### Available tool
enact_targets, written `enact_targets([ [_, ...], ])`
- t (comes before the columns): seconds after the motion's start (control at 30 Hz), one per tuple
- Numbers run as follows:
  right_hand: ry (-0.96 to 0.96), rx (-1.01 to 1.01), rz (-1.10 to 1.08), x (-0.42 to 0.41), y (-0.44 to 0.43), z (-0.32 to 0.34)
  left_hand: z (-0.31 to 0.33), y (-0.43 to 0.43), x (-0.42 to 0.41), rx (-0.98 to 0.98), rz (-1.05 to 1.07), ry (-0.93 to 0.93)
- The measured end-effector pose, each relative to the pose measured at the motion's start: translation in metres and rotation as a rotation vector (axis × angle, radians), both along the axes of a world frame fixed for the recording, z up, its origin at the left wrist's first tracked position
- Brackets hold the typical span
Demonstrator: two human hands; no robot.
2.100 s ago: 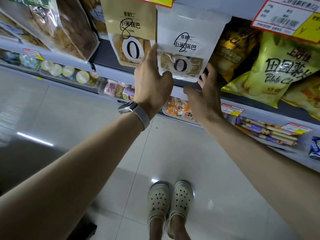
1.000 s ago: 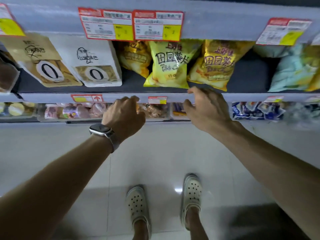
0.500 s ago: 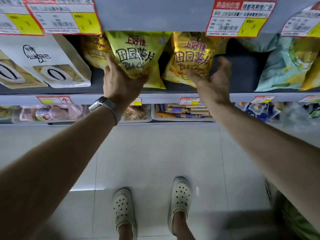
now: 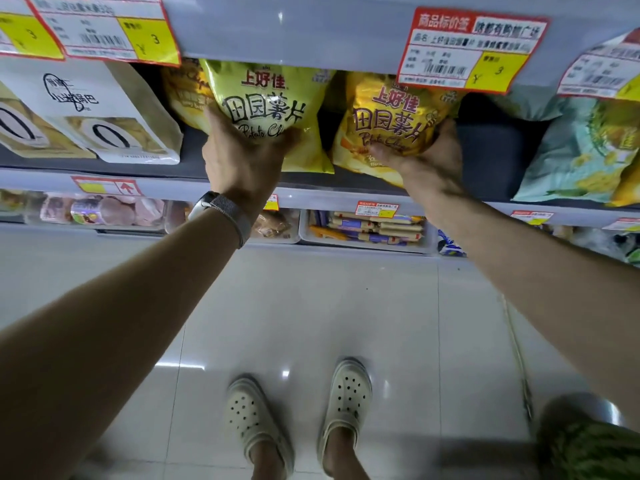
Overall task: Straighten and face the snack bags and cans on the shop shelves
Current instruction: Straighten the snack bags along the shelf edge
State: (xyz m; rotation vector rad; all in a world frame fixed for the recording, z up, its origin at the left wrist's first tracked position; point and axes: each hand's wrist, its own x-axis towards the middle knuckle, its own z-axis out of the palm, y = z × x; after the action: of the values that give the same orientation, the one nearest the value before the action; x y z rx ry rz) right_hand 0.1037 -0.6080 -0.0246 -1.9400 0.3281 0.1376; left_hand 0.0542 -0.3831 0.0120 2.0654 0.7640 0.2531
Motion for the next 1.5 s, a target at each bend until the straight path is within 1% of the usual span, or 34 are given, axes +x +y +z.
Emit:
enact_targets([
  [0.13,-0.028,-0.038,0.017,-0.005,-0.011,0.006,0.011,0.008,-0.024,-0.012,0.005,-0.026],
  [0.3,-0.054,-0.043,0.041,-0.013,0.000,0.003,0.002,0.039,-0.069,-0.024,0.050,-0.009],
  [0.43,-0.040,-0.022,0.107,-0.016,0.037,0.002,-0.007,0.063,-0.103,-0.050,0.077,0.042],
  [0.57,-0.026,0.001,0.128,-0.016,0.082,-0.001,-0.007,0.089,-0.122,-0.072,0.104,0.065],
  [0.73,0.002,-0.019,0.187,-0.010,0.128,0.001,-0.004,0.109,-0.128,-0.096,0.090,0.050],
  [0.87,0.032,-0.047,0.222,-0.006,0.146,-0.005,-0.006,0.110,-0.129,-0.100,0.080,0.042],
  [1.0,0.047,-0.040,0.209,-0.009,0.141,-0.012,-0.007,0.103,-0.128,-0.103,0.055,0.049],
  [1.2,0.078,0.128,0.157,-0.042,0.101,-0.013,0.000,0.069,-0.118,-0.108,-0.031,0.054],
  [1.33,0.018,0.116,0.126,-0.085,0.066,-0.007,0.004,0.027,-0.105,-0.111,-0.128,0.058],
  [1.43,-0.030,0.121,0.032,-0.111,0.033,-0.003,0.002,-0.018,-0.095,-0.097,-0.192,0.077],
  [1.5,-0.058,0.140,0.007,-0.124,0.028,0.001,0.001,-0.034,-0.090,-0.083,-0.210,0.094],
])
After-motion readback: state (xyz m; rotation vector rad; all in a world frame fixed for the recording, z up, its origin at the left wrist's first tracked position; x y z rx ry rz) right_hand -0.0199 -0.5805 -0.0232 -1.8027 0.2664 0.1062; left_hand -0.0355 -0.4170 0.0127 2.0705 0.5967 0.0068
